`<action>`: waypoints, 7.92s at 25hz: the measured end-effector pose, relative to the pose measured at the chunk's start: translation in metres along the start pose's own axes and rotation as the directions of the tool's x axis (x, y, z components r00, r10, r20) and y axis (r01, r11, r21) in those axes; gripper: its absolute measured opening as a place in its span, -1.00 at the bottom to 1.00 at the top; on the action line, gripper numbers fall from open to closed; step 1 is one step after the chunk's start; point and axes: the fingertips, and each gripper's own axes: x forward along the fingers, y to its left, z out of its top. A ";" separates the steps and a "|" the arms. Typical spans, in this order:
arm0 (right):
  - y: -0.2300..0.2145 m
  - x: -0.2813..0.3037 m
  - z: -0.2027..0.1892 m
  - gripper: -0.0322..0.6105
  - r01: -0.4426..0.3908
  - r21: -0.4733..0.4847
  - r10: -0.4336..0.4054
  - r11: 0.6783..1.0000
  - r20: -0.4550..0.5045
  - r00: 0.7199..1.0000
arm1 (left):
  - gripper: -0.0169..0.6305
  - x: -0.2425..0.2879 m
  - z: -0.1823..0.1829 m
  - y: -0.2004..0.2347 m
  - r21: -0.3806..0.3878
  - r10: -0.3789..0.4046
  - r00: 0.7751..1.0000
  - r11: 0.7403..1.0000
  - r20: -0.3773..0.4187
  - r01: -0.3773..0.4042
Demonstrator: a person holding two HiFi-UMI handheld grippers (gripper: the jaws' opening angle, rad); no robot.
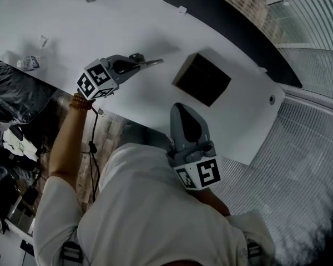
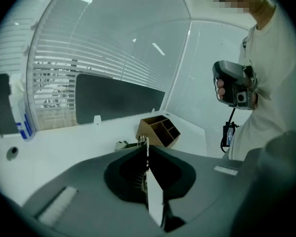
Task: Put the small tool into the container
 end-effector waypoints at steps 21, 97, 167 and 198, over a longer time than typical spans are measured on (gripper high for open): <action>-0.014 -0.052 0.048 -0.90 0.074 -0.070 -0.061 0.995 0.182 0.981 | -0.92 -0.010 0.117 -0.091 0.270 0.008 0.995 0.962 0.103 -0.036; -0.135 -0.143 0.005 -0.90 0.358 0.153 -0.380 0.921 0.150 0.913 | -0.91 0.256 0.087 -0.083 0.639 -0.309 0.891 0.621 -0.334 0.455; -0.093 -0.127 0.036 -0.90 0.236 0.053 -0.242 0.970 0.219 0.945 | -0.94 0.126 0.165 -0.101 0.489 -0.146 0.964 0.872 0.223 0.019; -0.030 -0.104 0.089 -0.90 0.081 -0.123 -0.039 0.989 0.307 0.951 | -0.94 -0.059 0.267 -0.224 0.157 0.170 0.711 0.916 0.682 -0.370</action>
